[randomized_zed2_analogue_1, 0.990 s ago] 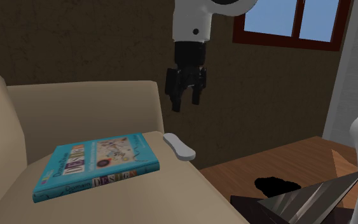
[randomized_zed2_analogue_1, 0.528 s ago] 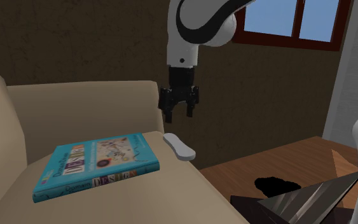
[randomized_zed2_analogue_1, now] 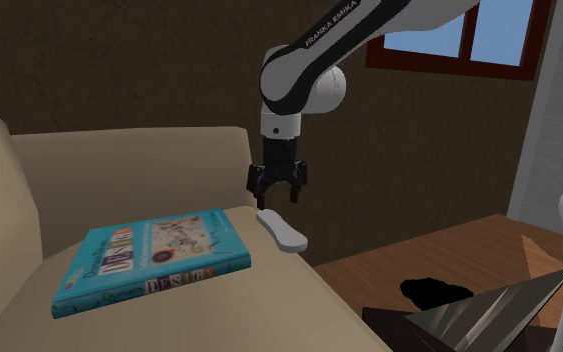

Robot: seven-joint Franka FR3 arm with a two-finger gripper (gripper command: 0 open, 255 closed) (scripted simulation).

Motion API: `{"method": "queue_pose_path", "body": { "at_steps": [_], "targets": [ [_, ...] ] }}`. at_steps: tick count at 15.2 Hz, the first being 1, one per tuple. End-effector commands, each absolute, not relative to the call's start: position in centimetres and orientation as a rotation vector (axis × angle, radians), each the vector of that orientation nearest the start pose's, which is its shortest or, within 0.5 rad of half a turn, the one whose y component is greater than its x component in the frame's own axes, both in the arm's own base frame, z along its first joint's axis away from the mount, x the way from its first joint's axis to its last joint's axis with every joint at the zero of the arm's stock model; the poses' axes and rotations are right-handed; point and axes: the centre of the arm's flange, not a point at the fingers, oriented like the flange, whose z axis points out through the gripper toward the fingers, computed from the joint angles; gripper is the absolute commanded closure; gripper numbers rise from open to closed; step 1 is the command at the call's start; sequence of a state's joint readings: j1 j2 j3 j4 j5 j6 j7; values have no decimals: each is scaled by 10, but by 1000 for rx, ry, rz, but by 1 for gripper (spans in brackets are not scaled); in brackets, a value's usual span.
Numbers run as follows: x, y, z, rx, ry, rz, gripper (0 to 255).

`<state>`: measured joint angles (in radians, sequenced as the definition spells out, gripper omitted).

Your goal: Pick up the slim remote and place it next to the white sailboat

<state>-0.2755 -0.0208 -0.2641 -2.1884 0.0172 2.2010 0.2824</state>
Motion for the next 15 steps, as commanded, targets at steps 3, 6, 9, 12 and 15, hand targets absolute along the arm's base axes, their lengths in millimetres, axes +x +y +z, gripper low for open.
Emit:
{"method": "queue_pose_path", "body": {
  "at_steps": [3, 6, 9, 12, 15],
  "targets": [
    [459, -302, 368, -2808, 1350, -45, 0],
    [459, -301, 352, -2808, 1350, -45, 0],
    [460, -301, 336, -2808, 1350, -45, 0],
    [460, -301, 333, -2808, 1350, -45, 0],
    [460, -301, 333, -2808, 1350, -45, 0]
  ]
}}
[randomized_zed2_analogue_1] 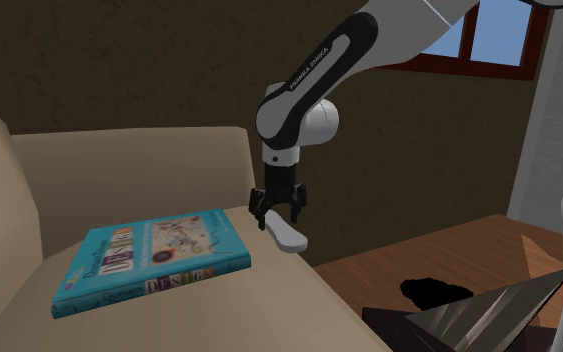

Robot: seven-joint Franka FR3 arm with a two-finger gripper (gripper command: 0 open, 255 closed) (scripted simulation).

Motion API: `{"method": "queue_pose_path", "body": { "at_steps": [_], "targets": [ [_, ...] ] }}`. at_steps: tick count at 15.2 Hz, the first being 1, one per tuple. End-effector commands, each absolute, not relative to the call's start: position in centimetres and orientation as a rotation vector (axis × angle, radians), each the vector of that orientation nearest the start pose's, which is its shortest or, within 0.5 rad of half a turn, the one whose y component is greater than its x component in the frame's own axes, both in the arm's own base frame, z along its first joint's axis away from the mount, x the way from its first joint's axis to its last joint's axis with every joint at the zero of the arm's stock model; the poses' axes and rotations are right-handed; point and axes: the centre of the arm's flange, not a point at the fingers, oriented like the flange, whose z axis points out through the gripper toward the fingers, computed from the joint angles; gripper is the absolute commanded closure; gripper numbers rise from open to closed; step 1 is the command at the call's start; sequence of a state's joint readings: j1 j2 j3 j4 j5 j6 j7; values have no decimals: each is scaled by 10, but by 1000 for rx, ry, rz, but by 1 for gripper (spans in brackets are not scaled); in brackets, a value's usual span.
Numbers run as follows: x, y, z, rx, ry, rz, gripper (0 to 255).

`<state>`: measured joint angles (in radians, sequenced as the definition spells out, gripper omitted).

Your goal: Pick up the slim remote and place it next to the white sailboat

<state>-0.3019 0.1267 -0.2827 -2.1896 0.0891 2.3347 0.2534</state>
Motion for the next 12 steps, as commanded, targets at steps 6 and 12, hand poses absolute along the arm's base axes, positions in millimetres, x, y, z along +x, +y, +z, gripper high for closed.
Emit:
{"method": "queue_pose_path", "body": {
  "at_steps": [6, 12],
  "targets": [
    [460, -301, 334, -2808, 1350, -45, 255],
    [460, -301, 333, -2808, 1350, -45, 255]
  ]
}}
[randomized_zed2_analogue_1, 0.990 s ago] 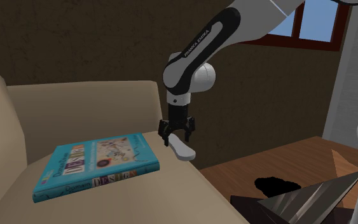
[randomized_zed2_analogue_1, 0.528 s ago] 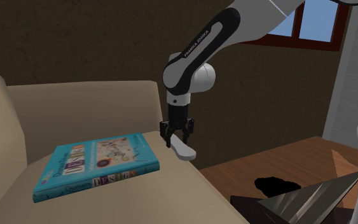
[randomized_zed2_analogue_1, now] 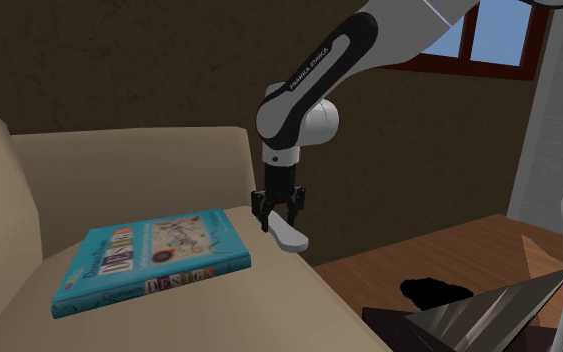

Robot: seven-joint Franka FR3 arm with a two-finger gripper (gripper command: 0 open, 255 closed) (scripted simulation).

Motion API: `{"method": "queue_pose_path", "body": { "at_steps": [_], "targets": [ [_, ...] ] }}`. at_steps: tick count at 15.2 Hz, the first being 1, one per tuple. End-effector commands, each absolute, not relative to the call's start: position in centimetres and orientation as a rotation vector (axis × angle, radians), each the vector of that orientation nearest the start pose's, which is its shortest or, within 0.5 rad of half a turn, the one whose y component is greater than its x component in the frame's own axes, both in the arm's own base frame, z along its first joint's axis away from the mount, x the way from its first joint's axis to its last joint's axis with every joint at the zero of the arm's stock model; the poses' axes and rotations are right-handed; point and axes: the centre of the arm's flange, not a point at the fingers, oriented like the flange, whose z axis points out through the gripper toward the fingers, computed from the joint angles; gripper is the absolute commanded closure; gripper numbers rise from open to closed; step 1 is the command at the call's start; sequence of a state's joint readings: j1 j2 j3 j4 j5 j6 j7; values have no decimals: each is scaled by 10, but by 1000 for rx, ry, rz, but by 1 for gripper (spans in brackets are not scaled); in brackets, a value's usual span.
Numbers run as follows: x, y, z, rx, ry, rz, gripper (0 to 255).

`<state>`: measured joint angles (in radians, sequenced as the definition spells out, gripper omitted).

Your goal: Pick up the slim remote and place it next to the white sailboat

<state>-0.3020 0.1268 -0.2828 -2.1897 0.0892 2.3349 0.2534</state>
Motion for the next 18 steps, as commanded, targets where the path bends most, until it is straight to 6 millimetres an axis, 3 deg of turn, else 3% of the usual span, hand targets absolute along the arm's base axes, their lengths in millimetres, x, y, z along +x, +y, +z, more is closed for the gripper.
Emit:
{"method": "queue_pose_path", "body": {
  "at_steps": [1, 18],
  "targets": [
    [460, -301, 339, -2808, 1350, -45, 255],
    [460, -301, 429, -2808, 1350, -45, 255]
  ]
}}
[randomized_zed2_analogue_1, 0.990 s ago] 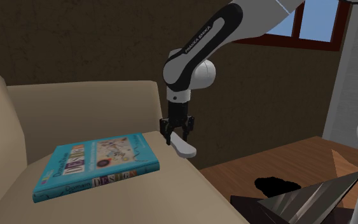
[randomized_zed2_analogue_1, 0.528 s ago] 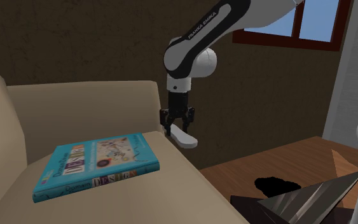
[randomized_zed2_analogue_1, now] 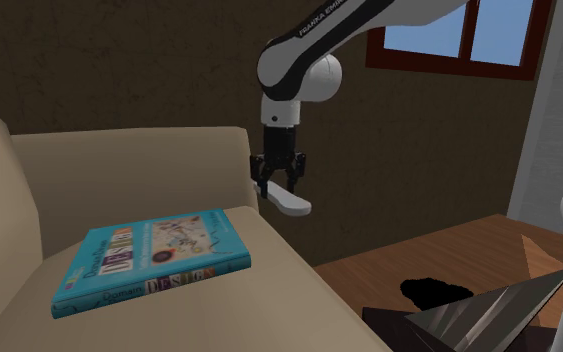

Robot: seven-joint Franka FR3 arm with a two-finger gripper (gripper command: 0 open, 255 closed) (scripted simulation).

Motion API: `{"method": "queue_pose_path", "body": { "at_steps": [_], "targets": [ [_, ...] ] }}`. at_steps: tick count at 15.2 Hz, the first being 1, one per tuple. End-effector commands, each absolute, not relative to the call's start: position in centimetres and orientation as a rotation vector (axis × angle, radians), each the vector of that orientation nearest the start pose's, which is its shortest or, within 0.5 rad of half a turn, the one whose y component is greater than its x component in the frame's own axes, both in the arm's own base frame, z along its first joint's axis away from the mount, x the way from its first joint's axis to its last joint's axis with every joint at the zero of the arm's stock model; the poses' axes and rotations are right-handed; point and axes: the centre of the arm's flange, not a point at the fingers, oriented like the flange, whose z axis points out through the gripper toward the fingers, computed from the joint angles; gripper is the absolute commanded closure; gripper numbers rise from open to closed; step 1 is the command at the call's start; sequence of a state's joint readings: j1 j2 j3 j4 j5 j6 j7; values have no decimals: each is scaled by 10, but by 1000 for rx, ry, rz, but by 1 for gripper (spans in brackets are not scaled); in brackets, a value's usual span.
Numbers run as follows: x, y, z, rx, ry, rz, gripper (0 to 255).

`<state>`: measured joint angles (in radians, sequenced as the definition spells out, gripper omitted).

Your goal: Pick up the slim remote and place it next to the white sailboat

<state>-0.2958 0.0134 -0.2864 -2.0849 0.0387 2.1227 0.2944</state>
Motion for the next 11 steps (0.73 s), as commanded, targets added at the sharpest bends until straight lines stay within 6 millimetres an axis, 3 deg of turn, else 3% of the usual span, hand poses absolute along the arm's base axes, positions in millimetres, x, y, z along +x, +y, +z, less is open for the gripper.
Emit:
{"method": "queue_pose_path", "body": {
  "at_steps": [1, 11],
  "targets": [
    [460, -301, 434, -2808, 1350, -45, 255],
    [460, -301, 487, -2808, 1350, -45, 255]
  ]
}}
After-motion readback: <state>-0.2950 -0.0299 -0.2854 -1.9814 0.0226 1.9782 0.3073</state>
